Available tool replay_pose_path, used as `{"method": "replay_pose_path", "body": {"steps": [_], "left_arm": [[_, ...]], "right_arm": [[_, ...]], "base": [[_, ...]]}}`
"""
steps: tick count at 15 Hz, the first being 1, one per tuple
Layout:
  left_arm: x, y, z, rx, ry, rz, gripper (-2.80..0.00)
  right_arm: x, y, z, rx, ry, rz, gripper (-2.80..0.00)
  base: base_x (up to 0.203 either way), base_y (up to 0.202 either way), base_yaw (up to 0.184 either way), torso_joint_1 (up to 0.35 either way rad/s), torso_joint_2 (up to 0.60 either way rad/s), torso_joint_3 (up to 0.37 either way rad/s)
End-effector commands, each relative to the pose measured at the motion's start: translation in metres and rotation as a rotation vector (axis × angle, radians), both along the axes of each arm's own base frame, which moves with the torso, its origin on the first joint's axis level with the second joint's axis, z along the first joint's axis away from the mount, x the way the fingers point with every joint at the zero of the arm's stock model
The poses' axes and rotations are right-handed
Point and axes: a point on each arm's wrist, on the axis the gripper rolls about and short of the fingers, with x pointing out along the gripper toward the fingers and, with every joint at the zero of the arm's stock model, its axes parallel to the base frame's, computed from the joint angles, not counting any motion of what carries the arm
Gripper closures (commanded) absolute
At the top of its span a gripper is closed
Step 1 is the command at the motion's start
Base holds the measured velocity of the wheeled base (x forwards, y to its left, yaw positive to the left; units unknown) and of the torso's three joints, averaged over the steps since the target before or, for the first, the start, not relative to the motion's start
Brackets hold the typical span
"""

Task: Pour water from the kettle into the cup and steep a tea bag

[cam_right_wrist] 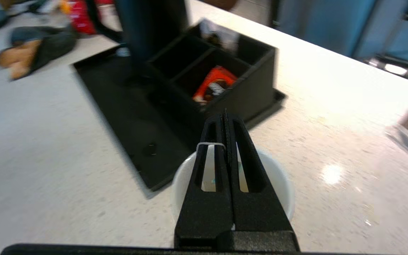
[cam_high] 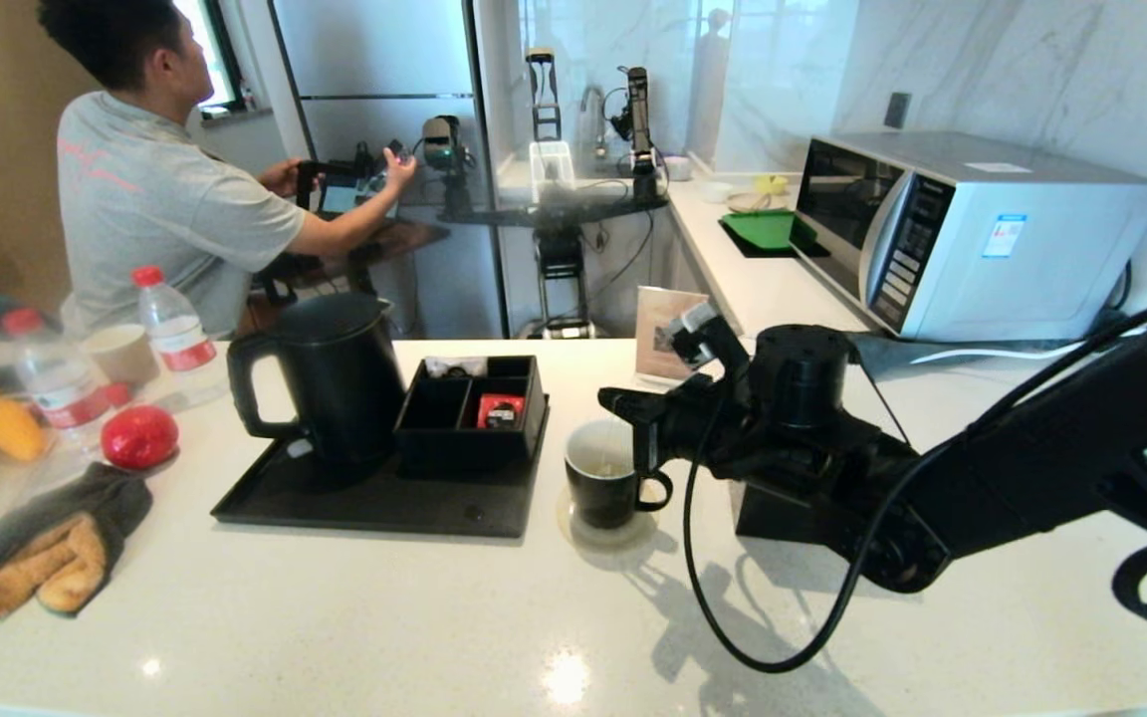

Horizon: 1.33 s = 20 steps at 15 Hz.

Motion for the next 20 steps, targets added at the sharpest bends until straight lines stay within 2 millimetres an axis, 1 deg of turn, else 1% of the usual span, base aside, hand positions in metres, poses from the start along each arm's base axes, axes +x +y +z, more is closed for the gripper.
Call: {"method": "replay_pose_path", "body": {"steps": [1, 4, 7, 10, 13, 15, 17, 20], "left_arm": [[0.000, 0.000, 0.000, 0.000, 0.000, 0.000, 0.00], [0.000, 0.000, 0.000, 0.000, 0.000, 0.000, 0.00], [0.000, 0.000, 0.000, 0.000, 0.000, 0.000, 0.00], [0.000, 0.000, 0.000, 0.000, 0.000, 0.000, 0.00], [0.000, 0.000, 0.000, 0.000, 0.000, 0.000, 0.00], [0.000, 0.000, 0.000, 0.002, 0.000, 0.000, 0.00], [0.000, 0.000, 0.000, 0.002, 0.000, 0.000, 0.00], [0.000, 0.000, 0.000, 0.002, 0.000, 0.000, 0.00]], "right_arm": [[0.003, 0.006, 0.004, -0.009, 0.004, -0.085, 0.00], [0.003, 0.010, -0.003, -0.023, 0.032, -0.133, 0.00], [0.000, 0.018, -0.003, 0.005, 0.055, -0.183, 0.00], [0.004, 0.024, 0.015, 0.075, 0.041, -0.239, 0.00], [0.007, 0.024, 0.041, 0.112, 0.012, -0.247, 0.00], [0.008, 0.025, 0.051, 0.126, -0.001, -0.248, 0.00], [0.007, 0.025, 0.051, 0.127, -0.002, -0.248, 0.00], [0.006, 0.025, 0.041, 0.106, 0.018, -0.246, 0.00]], "base": [[0.000, 0.000, 0.000, 0.000, 0.00, 0.000], [0.000, 0.000, 0.000, 0.000, 0.00, 0.000], [0.000, 0.000, 0.000, 0.000, 0.00, 0.000], [0.000, 0.000, 0.000, 0.000, 0.00, 0.000], [0.000, 0.000, 0.000, 0.000, 0.00, 0.000], [0.000, 0.000, 0.000, 0.000, 0.00, 0.000], [0.000, 0.000, 0.000, 0.000, 0.00, 0.000], [0.000, 0.000, 0.000, 0.000, 0.00, 0.000]]}}
